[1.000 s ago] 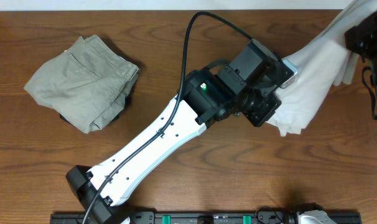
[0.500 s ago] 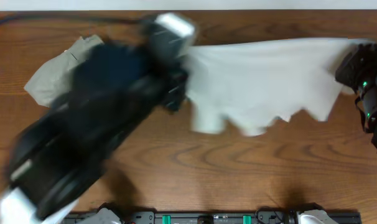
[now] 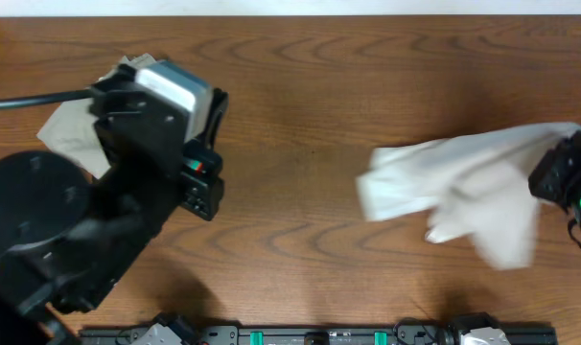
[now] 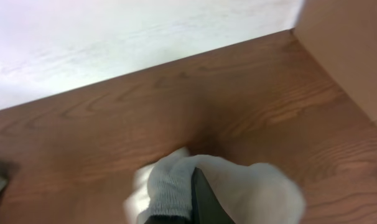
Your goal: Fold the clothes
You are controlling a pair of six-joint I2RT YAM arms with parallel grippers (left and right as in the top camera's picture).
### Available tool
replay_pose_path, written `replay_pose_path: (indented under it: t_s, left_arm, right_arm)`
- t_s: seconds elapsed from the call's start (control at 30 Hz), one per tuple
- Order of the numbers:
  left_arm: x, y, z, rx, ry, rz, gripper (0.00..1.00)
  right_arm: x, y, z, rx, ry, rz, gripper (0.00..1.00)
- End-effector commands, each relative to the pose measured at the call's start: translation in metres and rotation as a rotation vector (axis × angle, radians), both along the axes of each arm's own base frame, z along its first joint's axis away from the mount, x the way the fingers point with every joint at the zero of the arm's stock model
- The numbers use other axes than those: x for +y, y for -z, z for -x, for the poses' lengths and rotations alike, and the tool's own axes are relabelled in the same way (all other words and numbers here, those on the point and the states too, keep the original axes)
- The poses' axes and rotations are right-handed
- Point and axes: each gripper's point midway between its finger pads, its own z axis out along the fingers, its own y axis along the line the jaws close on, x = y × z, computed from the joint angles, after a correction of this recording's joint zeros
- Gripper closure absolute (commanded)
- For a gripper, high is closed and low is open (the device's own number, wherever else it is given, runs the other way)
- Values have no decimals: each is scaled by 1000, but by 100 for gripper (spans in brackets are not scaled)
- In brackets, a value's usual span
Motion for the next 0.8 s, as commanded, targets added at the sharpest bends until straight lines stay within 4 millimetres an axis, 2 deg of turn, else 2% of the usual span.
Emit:
replay_pose_path:
  t_s: [0.0, 0.07, 0.13, 0.27, 0.33, 0.47, 0.57, 0.63, 0.77]
  left_arm:
    - [-15, 21, -5, 79, 39, -37, 87]
    - [-23, 37, -11, 129, 54, -73, 83]
    - [-30, 49, -18, 166, 53, -104, 74]
    - [-37, 58, -27, 193, 54, -125, 70]
    - [-39, 61, -27, 201, 57, -130, 64]
    - [-35, 67, -24, 223, 56, -149, 58]
    - [-41, 77, -16, 271, 106, -161, 57]
    - [-50, 87, -10, 318, 162, -166, 57]
    - [-78, 109, -5, 417, 290, -162, 57]
  right_arm:
    - [9, -6, 2, -16, -61, -8, 99]
    - [10, -10, -2, -39, -54, -26, 99]
    - [11, -19, -9, -89, -35, -63, 99]
    - [14, -44, -30, -210, -4, -140, 99]
    - [15, -53, -46, -258, 11, -170, 99]
    - [37, -46, -75, -237, -51, -265, 99]
    - [44, -47, -86, -245, -72, -299, 99]
    - [50, -55, -90, -276, -93, -338, 99]
    - [55, -69, -92, -328, -109, -397, 99]
